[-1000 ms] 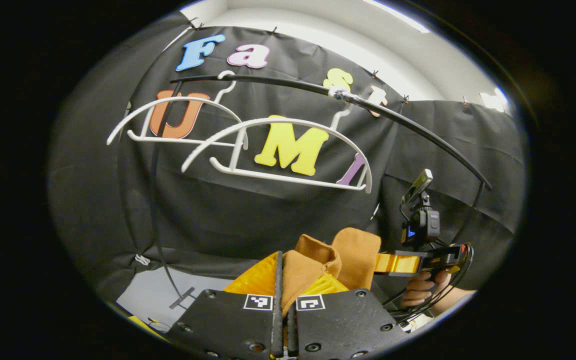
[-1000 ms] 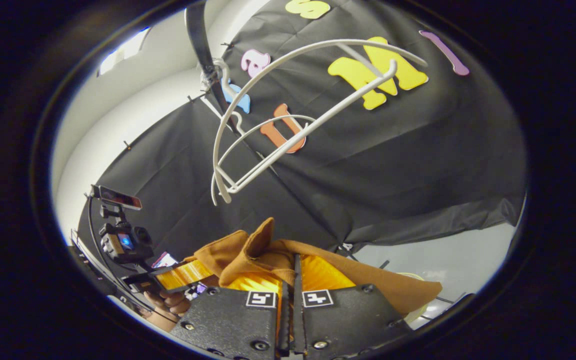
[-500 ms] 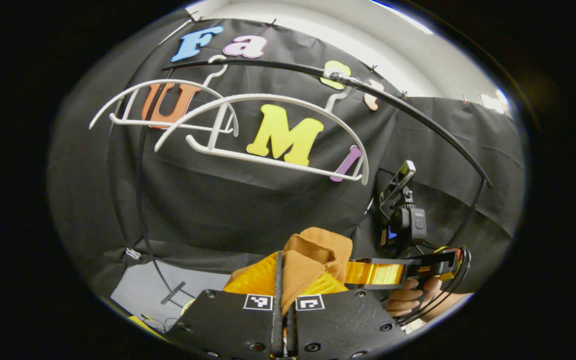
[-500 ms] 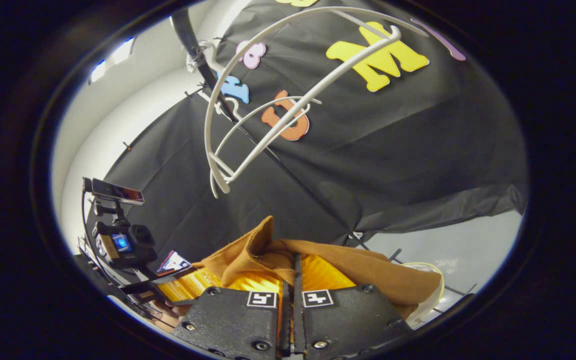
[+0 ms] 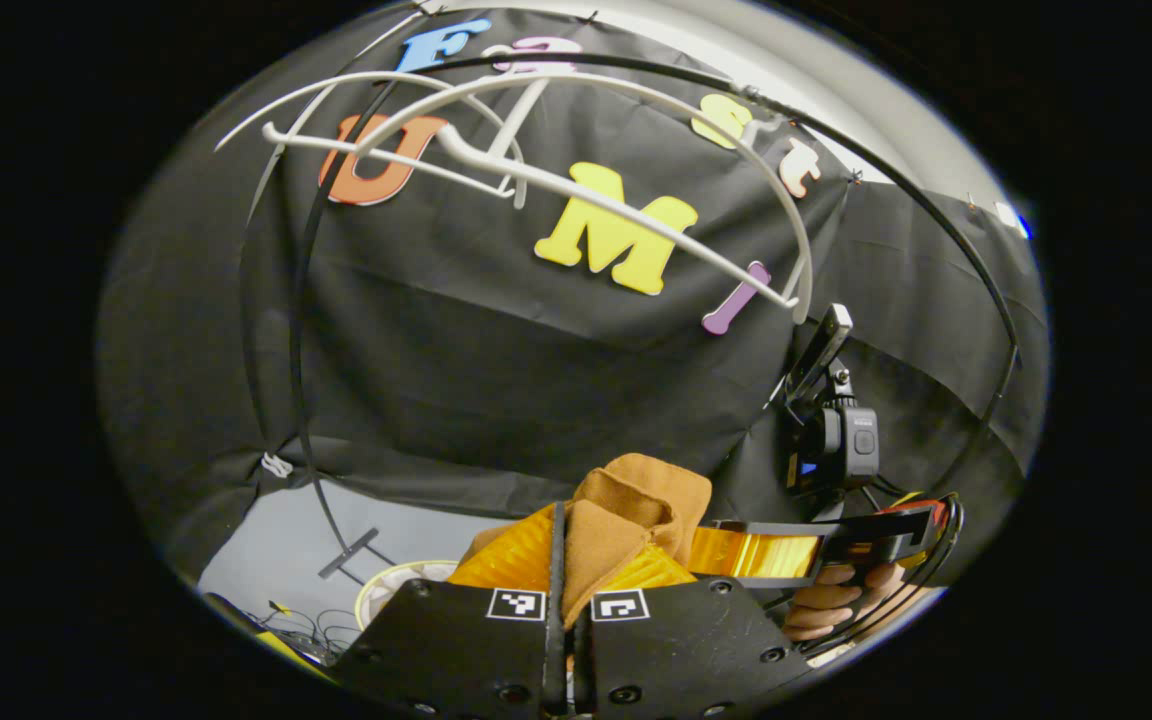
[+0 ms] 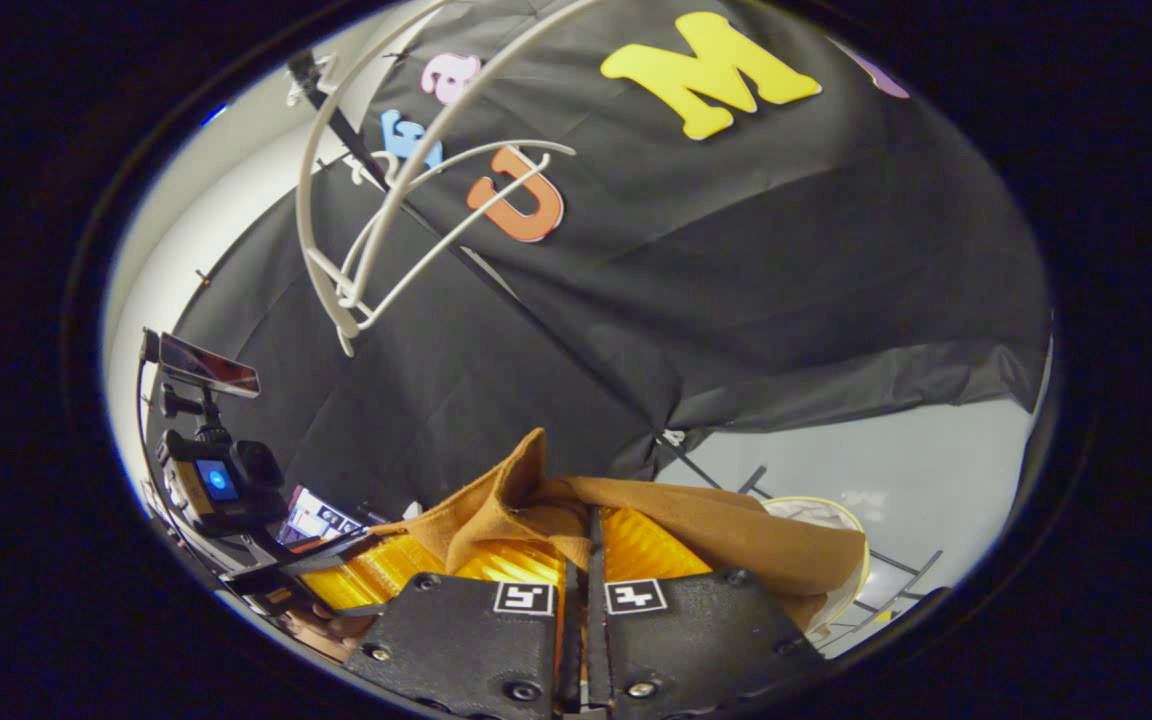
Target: Grasp the clothes on the hanger with both hands and then place them into the laundry hamper below.
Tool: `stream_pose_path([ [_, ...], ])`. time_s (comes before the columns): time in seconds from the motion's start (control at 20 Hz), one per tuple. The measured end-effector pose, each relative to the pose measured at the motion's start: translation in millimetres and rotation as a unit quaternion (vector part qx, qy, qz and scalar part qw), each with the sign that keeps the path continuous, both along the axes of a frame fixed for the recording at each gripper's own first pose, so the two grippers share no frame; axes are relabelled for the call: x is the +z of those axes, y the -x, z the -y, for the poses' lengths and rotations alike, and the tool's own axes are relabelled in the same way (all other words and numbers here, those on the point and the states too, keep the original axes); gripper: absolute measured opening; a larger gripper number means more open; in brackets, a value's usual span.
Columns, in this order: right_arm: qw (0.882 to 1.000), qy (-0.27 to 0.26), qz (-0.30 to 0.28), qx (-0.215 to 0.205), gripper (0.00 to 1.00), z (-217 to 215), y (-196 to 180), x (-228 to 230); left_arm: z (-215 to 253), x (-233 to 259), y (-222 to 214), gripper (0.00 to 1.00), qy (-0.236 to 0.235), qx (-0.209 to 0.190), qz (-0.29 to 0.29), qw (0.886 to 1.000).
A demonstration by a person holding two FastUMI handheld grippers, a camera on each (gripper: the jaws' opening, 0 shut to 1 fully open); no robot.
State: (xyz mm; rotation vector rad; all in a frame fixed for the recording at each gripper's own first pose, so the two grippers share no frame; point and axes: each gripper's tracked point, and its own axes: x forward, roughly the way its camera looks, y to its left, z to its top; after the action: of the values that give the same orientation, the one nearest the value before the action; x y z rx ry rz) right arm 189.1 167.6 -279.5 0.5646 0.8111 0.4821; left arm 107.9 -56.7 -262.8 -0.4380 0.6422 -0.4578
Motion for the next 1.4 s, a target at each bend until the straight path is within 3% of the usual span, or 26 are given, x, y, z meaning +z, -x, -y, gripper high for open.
stream_pose_path([
  [0.3,0.997,0.053,-0.06,-0.022,0.06,15,-4,-62,-2,-61,-2,0.03,-0.034,0.007,-0.062,0.997],
  [0.35,0.996,0.064,-0.065,-0.027,0.06,19,-6,-70,1,-67,-5,0.1,-0.039,0.01,-0.07,0.997],
  [0.5,0.991,0.099,-0.083,-0.036,0.02,31,-2,-93,2,-89,-4,0.03,-0.054,0.012,-0.102,0.993],
  [0.65,0.983,0.136,-0.113,-0.038,0.13,41,7,-119,-4,-118,8,0.1,-0.082,0.015,-0.138,0.987],
  [0.7,0.981,0.148,-0.123,-0.027,0.09,43,14,-129,0,-127,13,0.03,-0.086,0.011,-0.155,0.984],
  [0.85,0.977,0.16,-0.137,-0.007,0.23,44,33,-139,-2,-154,25,0.04,-0.091,0.008,-0.193,0.977],
  [0.95,0.978,0.162,-0.131,-0.01,0.35,46,32,-134,5,-151,27,0.11,-0.075,0.006,-0.2,0.977],
  [1.15,0.974,0.199,-0.107,-0.026,0.43,68,32,-125,-3,-148,27,0.24,-0.093,0.015,-0.208,0.974],
  [1.3,0.966,0.238,-0.087,-0.044,0.49,89,39,-109,-10,-153,34,0.24,-0.108,0.027,-0.227,0.968],
  [1.35,0.964,0.248,-0.079,-0.047,0.6,94,41,-101,-15,-156,39,0.24,-0.116,0.03,-0.235,0.965],
  [1.4,0.961,0.26,-0.076,-0.052,0.62,97,44,-99,-20,-160,44,0.24,-0.127,0.035,-0.244,0.961],
])
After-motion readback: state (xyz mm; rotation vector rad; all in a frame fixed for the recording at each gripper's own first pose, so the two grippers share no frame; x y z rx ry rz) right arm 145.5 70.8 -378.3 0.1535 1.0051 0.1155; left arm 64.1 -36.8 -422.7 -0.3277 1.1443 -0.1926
